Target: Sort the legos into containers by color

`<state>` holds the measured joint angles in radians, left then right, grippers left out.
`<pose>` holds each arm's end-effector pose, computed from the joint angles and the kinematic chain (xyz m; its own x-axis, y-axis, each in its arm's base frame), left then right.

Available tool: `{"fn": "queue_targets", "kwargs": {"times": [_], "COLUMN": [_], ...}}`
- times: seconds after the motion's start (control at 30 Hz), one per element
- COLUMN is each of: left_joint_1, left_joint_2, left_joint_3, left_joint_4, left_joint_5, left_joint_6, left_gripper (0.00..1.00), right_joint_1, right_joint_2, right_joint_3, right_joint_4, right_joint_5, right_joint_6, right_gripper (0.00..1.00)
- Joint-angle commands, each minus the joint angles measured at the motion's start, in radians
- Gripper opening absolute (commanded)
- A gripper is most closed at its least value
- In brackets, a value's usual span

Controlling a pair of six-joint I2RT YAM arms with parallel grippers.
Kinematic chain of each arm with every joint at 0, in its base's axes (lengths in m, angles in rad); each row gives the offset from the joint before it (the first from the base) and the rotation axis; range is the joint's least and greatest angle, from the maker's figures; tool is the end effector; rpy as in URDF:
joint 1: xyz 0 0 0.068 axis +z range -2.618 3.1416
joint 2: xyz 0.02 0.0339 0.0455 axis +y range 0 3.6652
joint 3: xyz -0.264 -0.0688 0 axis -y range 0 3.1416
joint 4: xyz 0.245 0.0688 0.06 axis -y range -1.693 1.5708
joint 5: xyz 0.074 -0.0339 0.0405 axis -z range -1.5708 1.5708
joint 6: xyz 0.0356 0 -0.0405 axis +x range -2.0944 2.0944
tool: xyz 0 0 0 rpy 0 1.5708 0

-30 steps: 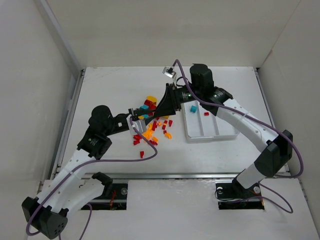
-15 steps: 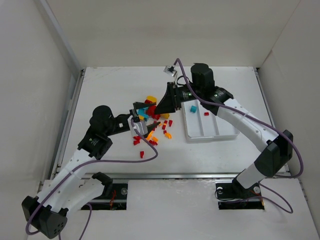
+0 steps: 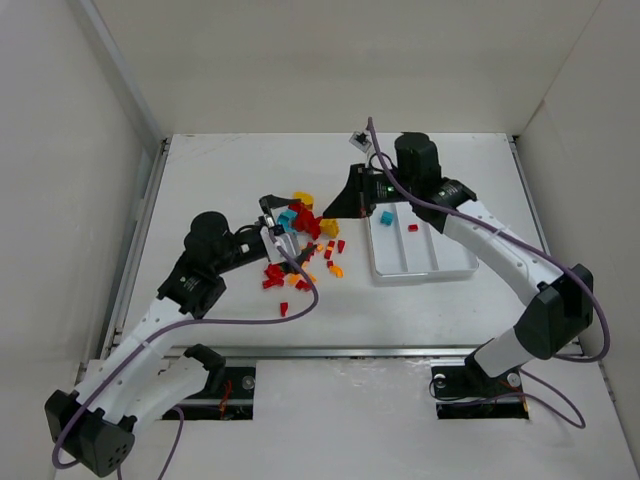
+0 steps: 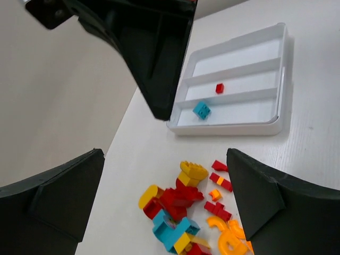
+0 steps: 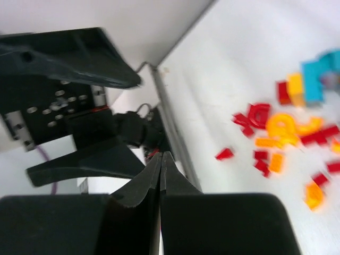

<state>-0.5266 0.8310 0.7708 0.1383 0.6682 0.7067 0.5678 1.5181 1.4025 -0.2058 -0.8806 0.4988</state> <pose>0.1548 -0.1155 0.3616 0.6542 0.2092 -0.7268 0.6623 0.3054 0.6841 0.2787 0.2103 0.3779 -0.6927 -0.0806 -0.7167 -0.7150 0.2071 0.6678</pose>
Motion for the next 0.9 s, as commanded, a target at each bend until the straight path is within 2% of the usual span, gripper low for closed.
{"fn": "queue_targets", "kwargs": {"times": [0.0, 0.1, 0.17, 0.2, 0.3, 0.37, 0.4, 0.5, 0.63, 0.77, 0.87], "left_joint_1": [-0.007, -0.007, -0.007, -0.007, -0.007, -0.007, -0.007, 0.023, 0.043, 0.043, 0.043], "left_joint_2": [-0.016, -0.038, -0.055, -0.076, -0.113, -0.133, -0.148, -0.19, -0.223, -0.224, -0.233], "left_joint_3": [-0.016, -0.016, -0.016, -0.025, -0.047, -0.071, -0.071, -0.123, -0.172, -0.173, -0.137], "left_joint_4": [-0.017, -0.032, -0.06, -0.06, -0.06, -0.072, -0.072, -0.066, -0.005, -0.003, -0.052], "left_joint_5": [-0.114, -0.247, -0.367, -0.415, -0.644, -0.779, -0.946, -1.209, -1.413, -1.483, -1.458], "left_joint_6": [-0.023, -0.082, -0.11, -0.128, -0.251, -0.323, -0.408, -0.487, -0.512, -0.567, -0.619], "left_gripper": [1.0, 1.0, 1.0, 1.0, 1.0, 1.0, 1.0, 1.0, 0.98, 0.95, 0.94], "right_joint_1": [-0.003, 0.038, 0.075, 0.111, 0.151, 0.19, 0.204, 0.271, 0.363, 0.397, 0.406], "right_joint_2": [-0.012, 0.014, 0.051, 0.077, 0.117, 0.17, 0.197, 0.315, 0.436, 0.494, 0.521], "right_joint_3": [-0.008, 0.039, 0.05, 0.05, 0.05, 0.05, 0.064, 0.144, 0.205, 0.205, 0.205], "right_joint_4": [-0.078, -0.279, -0.354, -0.383, -0.367, -0.32, -0.32, -0.32, -0.278, -0.173, -0.113], "right_joint_5": [0.17, 0.381, 0.474, 0.524, 0.563, 0.592, 0.609, 0.663, 0.663, 0.625, 0.605], "right_joint_6": [-0.018, -0.135, -0.215, -0.23, -0.24, -0.24, -0.24, -0.261, -0.371, -0.42, -0.431], "right_gripper": [0.0, 0.07, 0.16, 0.31, 0.49, 0.54, 0.54, 0.54, 0.54, 0.47, 0.46]}}
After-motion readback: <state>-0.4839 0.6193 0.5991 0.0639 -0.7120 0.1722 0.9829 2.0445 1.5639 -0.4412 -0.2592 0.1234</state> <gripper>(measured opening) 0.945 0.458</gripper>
